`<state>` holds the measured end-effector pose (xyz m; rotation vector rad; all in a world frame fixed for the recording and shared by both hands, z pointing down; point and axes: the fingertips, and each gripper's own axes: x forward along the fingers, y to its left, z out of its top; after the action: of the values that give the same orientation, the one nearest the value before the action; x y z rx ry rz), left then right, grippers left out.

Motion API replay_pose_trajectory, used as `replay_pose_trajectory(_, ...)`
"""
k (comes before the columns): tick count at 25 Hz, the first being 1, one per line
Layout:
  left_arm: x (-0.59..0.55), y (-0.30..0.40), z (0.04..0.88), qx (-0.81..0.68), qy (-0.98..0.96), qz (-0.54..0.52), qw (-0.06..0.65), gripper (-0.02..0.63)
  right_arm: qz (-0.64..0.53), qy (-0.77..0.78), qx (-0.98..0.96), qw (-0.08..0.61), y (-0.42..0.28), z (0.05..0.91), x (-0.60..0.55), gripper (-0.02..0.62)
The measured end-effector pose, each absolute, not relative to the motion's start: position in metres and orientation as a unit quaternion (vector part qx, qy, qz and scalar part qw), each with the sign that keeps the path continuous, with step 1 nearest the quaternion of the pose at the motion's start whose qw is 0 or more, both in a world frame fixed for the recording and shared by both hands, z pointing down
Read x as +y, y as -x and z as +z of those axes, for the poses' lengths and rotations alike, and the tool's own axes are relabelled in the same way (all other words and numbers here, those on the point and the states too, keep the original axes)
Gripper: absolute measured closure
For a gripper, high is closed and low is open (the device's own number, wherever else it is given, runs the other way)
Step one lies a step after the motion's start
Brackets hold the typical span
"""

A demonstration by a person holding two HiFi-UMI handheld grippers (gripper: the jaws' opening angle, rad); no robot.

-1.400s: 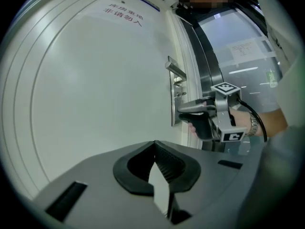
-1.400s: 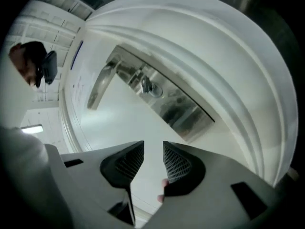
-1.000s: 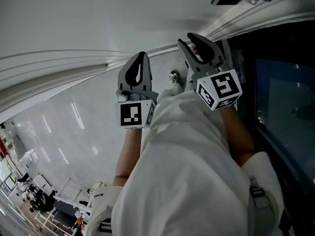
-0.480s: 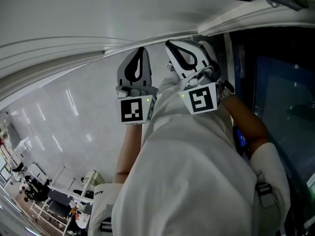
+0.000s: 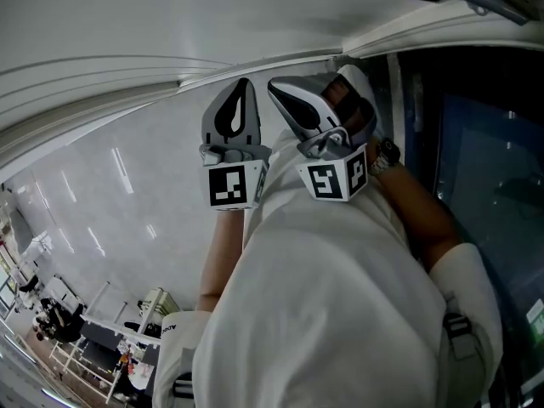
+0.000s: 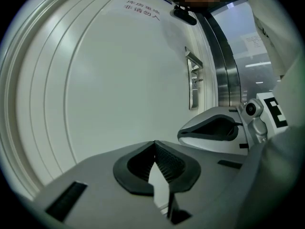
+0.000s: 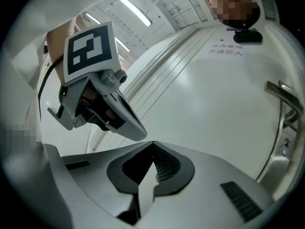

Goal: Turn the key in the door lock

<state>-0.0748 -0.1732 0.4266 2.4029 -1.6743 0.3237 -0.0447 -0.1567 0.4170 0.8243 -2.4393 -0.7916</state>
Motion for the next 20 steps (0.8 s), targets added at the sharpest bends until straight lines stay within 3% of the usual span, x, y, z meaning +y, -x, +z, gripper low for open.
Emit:
replay_pose_trajectory(8, -0.169, 0.09, 0.429, -0.573, -0.806, 0.117, 0.095, 0.598, -0.297, -0.323, -0.856, 0.275, 0.04, 0.428, -0.166, 0.591)
replay_pose_trajectory(13, -0.167, 0.096, 0.43, -0.578, -0.803, 0.114, 0.087, 0.598, -0.339, -0.291, -0.814, 0.372, 0.037, 0.45, -0.17, 0.592)
replay_pose_trajectory(20, -0.158, 0.095, 0.433, -0.583, -0.8, 0.113, 0.088, 0.598, -0.39, -0.238, -0.799, 0.392, 0.042, 0.461, -0.16, 0.592)
